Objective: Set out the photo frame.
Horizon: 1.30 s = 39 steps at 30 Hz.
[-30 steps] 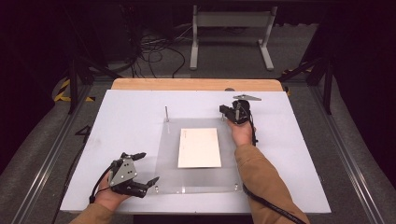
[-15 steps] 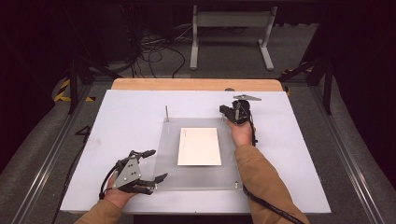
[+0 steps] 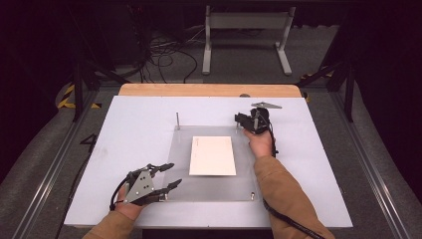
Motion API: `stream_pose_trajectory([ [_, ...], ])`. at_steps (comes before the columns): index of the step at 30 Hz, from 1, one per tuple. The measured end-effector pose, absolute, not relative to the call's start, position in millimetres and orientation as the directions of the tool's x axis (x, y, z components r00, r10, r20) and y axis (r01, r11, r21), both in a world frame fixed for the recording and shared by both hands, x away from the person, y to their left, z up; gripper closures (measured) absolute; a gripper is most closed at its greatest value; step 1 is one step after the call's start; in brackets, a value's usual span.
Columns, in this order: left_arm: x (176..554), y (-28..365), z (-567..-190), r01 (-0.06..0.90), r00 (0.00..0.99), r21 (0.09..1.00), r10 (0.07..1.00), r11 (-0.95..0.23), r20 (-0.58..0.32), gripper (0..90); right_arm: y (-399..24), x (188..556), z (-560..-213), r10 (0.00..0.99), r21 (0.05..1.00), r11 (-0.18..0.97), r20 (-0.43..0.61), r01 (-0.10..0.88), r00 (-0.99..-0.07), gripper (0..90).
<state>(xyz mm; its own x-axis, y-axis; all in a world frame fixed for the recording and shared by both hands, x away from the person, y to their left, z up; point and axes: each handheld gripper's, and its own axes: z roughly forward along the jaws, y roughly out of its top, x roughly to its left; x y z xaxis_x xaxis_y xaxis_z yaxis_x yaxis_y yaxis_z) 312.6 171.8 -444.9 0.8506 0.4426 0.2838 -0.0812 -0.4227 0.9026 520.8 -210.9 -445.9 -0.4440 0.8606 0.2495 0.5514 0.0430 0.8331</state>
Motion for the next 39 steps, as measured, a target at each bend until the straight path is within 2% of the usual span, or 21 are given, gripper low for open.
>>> stream_pose_trajectory([
  [4, 311.8, 171.7, -442.7, -0.097, 0.841, 0.903, 0.451, -0.419, 0.3, 49.8, -220.2, 511.4, -444.8, 0.839, 0.853, 0.064, 0.235, 0.519, -0.49, 56.7],
  [10, 311.4, 170.8, -439.3, -0.081, 0.838, 0.904, 0.462, -0.42, 0.29, 50.9, -241.9, 485.8, -429.6, 0.812, 0.878, 0.157, 0.146, 0.452, -0.566, 51.9],
  [14, 311.4, 170.0, -437.6, -0.072, 0.836, 0.904, 0.469, -0.421, 0.285, 50.2, -258.0, 463.3, -416.5, 0.783, 0.894, 0.177, 0.125, 0.411, -0.609, 48.2],
  [16, 311.5, 169.9, -437.2, -0.067, 0.838, 0.906, 0.469, -0.418, 0.279, 50.0, -261.6, 456.5, -413.5, 0.773, 0.9, 0.188, 0.112, 0.393, -0.624, 47.7],
  [19, 312.3, 170.2, -435.9, -0.063, 0.839, 0.906, 0.47, -0.418, 0.275, 49.8, -274.8, 426.7, -403.3, 0.734, 0.907, 0.25, 0.051, 0.339, -0.678, 46.7],
  [25, 314.3, 172.5, -432.8, -0.049, 0.843, 0.909, 0.471, -0.414, 0.26, 49.8, -280.5, 396.1, -400.2, 0.695, 0.909, 0.299, 0.001, 0.29, -0.719, 43.2],
  [30, 315.6, 173.1, -429.5, -0.04, 0.848, 0.911, 0.468, -0.41, 0.248, 49.9, -279.2, 368.8, -402.0, 0.638, 0.915, 0.335, -0.044, 0.226, -0.769, 39.1],
  [39, 316.5, 175.7, -424.7, -0.036, 0.858, 0.918, 0.459, -0.395, 0.231, 49.9, -267.8, 327.4, -404.7, 0.516, 0.894, 0.438, -0.164, 0.095, -0.841, 38.9],
])
